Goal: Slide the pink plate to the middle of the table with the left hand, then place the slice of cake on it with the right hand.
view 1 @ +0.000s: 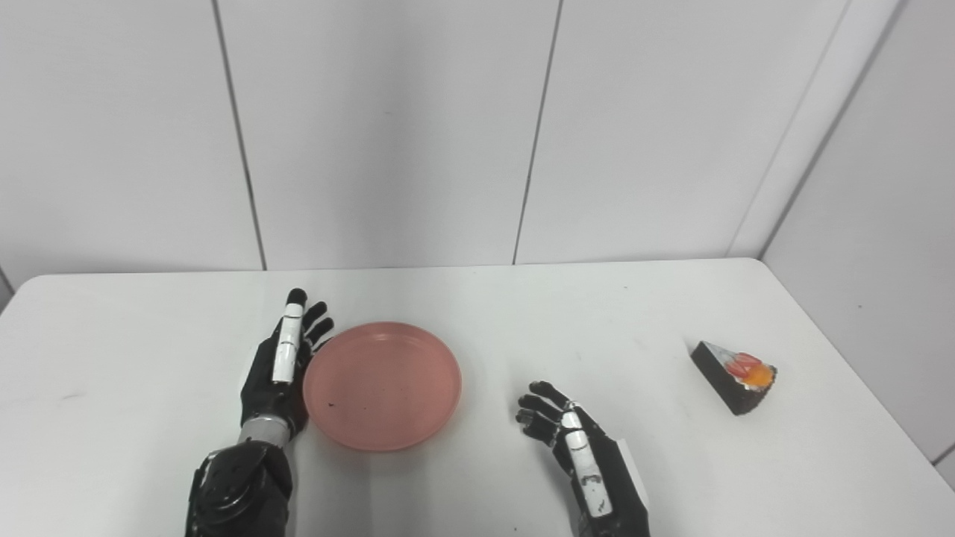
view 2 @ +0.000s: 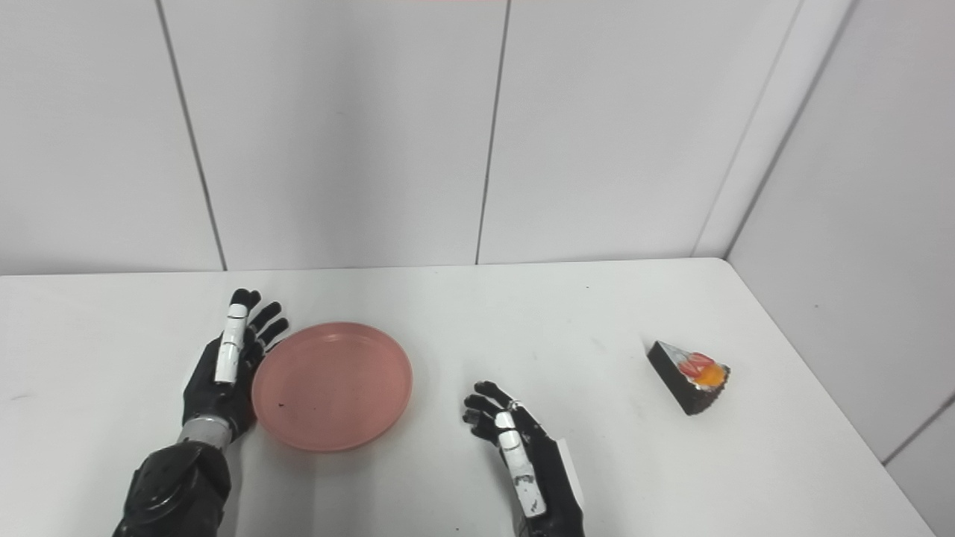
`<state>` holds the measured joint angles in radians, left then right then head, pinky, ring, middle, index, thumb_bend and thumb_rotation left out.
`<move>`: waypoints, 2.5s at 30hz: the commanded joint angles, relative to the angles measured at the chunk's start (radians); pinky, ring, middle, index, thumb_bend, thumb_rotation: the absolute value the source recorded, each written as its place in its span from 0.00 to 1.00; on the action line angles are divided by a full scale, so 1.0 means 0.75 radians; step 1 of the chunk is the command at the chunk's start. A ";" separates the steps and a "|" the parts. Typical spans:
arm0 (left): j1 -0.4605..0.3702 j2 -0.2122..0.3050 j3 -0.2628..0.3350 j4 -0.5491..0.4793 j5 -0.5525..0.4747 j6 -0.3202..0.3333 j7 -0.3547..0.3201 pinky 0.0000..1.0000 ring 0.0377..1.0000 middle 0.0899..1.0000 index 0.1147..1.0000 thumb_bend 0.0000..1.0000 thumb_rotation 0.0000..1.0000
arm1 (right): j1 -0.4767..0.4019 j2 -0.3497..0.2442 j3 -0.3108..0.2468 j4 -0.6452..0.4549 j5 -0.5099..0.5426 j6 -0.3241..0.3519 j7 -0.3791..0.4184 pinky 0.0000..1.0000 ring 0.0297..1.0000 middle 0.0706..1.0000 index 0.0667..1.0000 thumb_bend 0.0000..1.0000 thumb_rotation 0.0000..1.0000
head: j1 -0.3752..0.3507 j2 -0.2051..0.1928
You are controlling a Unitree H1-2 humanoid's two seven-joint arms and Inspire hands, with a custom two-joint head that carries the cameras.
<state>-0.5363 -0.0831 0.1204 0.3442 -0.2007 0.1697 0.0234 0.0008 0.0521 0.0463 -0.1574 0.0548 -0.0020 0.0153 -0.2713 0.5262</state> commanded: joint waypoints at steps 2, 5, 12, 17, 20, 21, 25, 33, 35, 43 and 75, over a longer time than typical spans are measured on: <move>-0.037 -0.018 0.010 0.027 -0.013 -0.034 0.010 0.86 0.89 0.90 0.95 0.65 0.88 | -0.007 0.021 0.016 -0.042 -0.024 -0.028 -0.007 0.78 0.74 0.74 0.76 0.74 0.88 | -0.018 -0.009; -0.045 -0.021 0.031 0.055 -0.036 -0.056 0.001 0.88 0.91 0.92 0.98 0.66 0.88 | -0.008 0.026 0.026 -0.024 -0.050 -0.060 -0.012 0.78 0.74 0.74 0.77 0.72 0.87 | -0.040 -0.022; -0.040 -0.004 0.043 0.106 -0.058 -0.100 -0.027 0.91 0.92 0.94 1.00 0.63 0.88 | -0.004 0.034 0.058 0.016 -0.188 -0.159 -0.062 0.75 0.72 0.75 0.77 0.68 0.77 | -0.103 -0.058; -0.013 0.001 0.055 0.113 -0.085 -0.123 -0.047 0.90 0.92 0.94 1.00 0.65 0.88 | -0.018 -0.035 0.089 0.024 -0.520 -0.351 -0.181 0.71 0.74 0.77 0.77 0.68 0.72 | -0.131 -0.076; 0.003 -0.007 0.072 0.094 -0.102 -0.108 -0.037 0.90 0.92 0.93 1.00 0.67 0.87 | -0.043 -0.068 0.060 -0.021 -0.641 -0.427 -0.250 0.73 0.78 0.80 0.78 0.73 0.69 | -0.130 -0.078; 0.007 -0.011 0.076 0.089 -0.108 -0.104 -0.033 0.90 0.92 0.92 1.00 0.67 0.86 | -0.047 -0.074 0.047 -0.041 -0.650 -0.424 -0.256 0.74 0.80 0.81 0.78 0.74 0.70 | -0.128 -0.083; 0.014 -0.020 0.085 0.083 -0.128 -0.097 -0.036 0.90 0.92 0.92 0.99 0.66 0.87 | -0.067 -0.110 -0.013 -0.107 -0.634 -0.383 -0.256 0.71 0.80 0.82 0.78 0.76 0.73 | -0.117 -0.097; 0.001 -0.024 0.058 0.118 -0.122 -0.132 -0.054 0.90 0.92 0.91 0.99 0.65 0.87 | -0.165 -0.257 -0.110 -0.220 -0.639 -0.372 -0.217 0.59 0.71 0.80 0.83 0.81 0.82 | -0.136 -0.119; -0.004 -0.027 0.054 0.126 -0.121 -0.140 -0.051 0.90 0.92 0.91 0.99 0.65 0.86 | -0.197 -0.304 -0.126 -0.275 -0.682 -0.345 -0.189 0.58 0.71 0.80 0.84 0.80 0.81 | -0.141 -0.126; -0.007 -0.039 0.008 0.177 -0.077 -0.206 -0.045 0.86 0.91 0.91 1.00 0.63 0.84 | -0.302 -0.515 -0.275 -0.344 -0.837 -0.252 -0.128 0.57 0.73 0.79 0.79 0.86 0.79 | -0.112 -0.143; -0.026 -0.040 -0.049 0.267 -0.028 -0.304 -0.067 0.85 0.89 0.87 1.00 0.68 0.81 | -0.556 -0.879 -0.097 -0.008 -1.396 0.379 0.456 0.59 0.78 0.81 0.77 0.84 0.72 | -0.092 -0.165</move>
<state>-0.5631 -0.0978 0.0822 0.5287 -0.2192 -0.0828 -0.0315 -0.3788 -0.5717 -0.0176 -0.1541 -0.9761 0.2633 0.3821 -0.3405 0.4019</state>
